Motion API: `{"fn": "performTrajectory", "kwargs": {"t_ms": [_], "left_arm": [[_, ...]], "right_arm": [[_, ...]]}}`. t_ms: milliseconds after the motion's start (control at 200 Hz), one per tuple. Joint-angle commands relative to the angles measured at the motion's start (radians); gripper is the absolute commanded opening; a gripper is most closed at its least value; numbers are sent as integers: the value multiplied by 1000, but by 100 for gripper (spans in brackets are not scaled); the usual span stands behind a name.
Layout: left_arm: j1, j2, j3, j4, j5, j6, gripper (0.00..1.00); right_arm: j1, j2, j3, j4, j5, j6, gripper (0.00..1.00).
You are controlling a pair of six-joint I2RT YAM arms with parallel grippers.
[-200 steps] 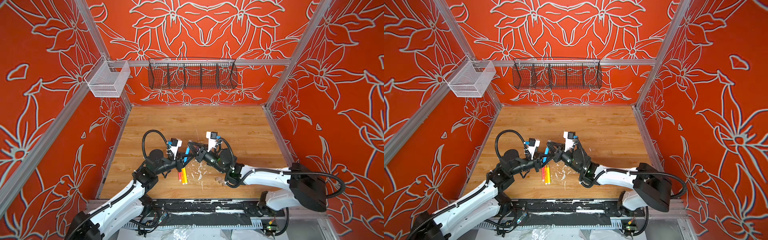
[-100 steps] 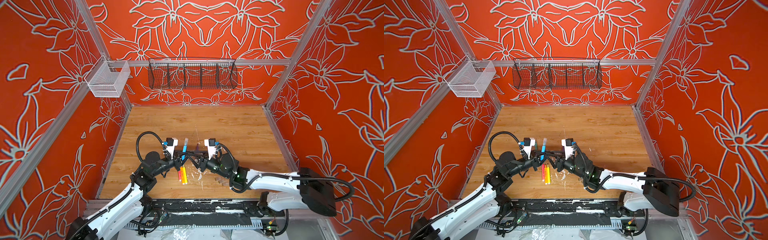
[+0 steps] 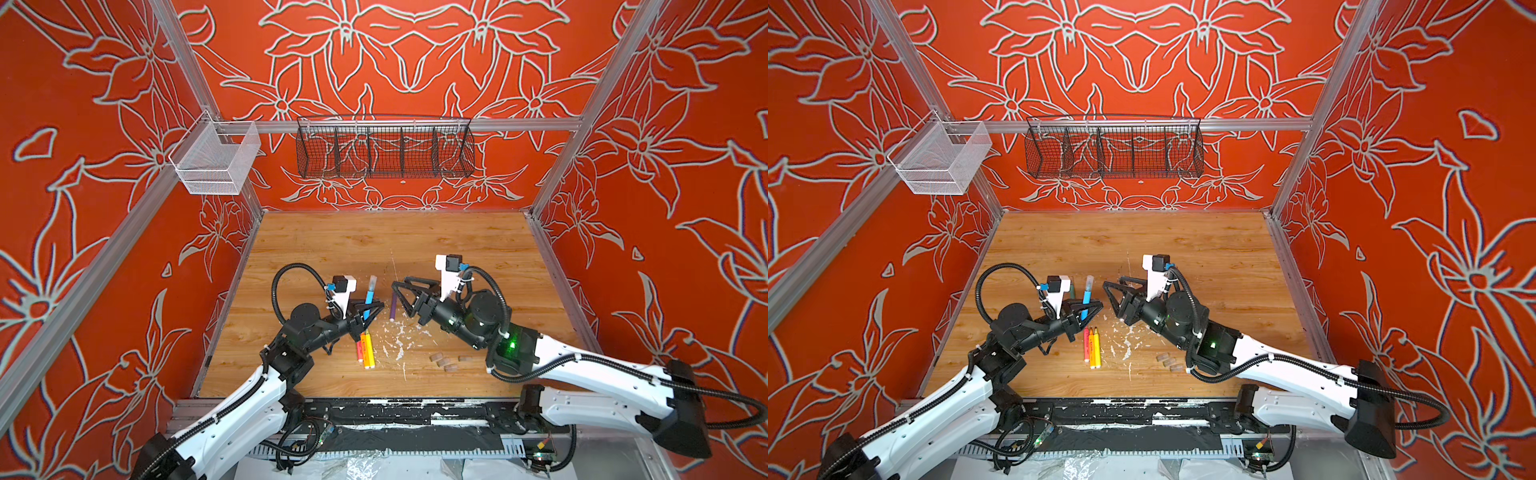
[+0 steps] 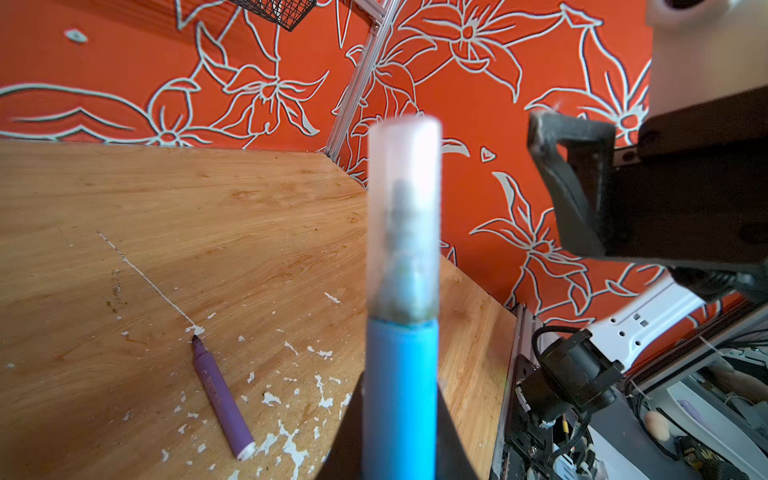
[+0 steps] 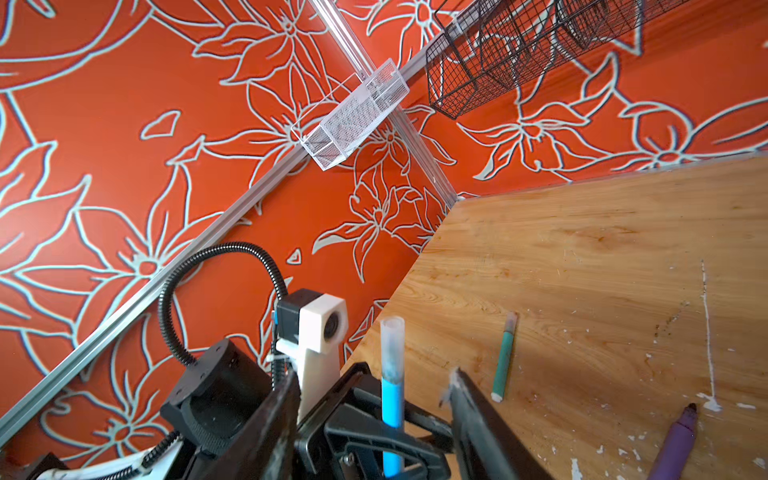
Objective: Insert the pens into the pen caps
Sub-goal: 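Open the right gripper and raise it above the cap, then close the right gripper on the cap and press it down onto the marker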
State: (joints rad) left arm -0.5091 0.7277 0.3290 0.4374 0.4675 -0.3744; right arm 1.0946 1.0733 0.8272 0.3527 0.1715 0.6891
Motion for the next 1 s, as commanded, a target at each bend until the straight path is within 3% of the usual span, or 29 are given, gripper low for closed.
{"fn": "performTrajectory", "kwargs": {"t_ms": [0,390,696,841,996], "left_arm": [[-8,-2,27,24,-1,26,0],[-13,-5,29,17,-8,31,0],[-15,-7,30,12,-14,34,0],[-16,-8,30,4,-32,33,0],[-16,-11,58,-66,-157,40,0]], "right_arm": [[-14,85,81,-104,2,23,58],[-41,298,304,-204,-112,53,51],[-42,344,357,-237,-149,49,24],[-41,352,336,-242,-167,70,0],[-14,347,228,-166,-181,115,0]]}}
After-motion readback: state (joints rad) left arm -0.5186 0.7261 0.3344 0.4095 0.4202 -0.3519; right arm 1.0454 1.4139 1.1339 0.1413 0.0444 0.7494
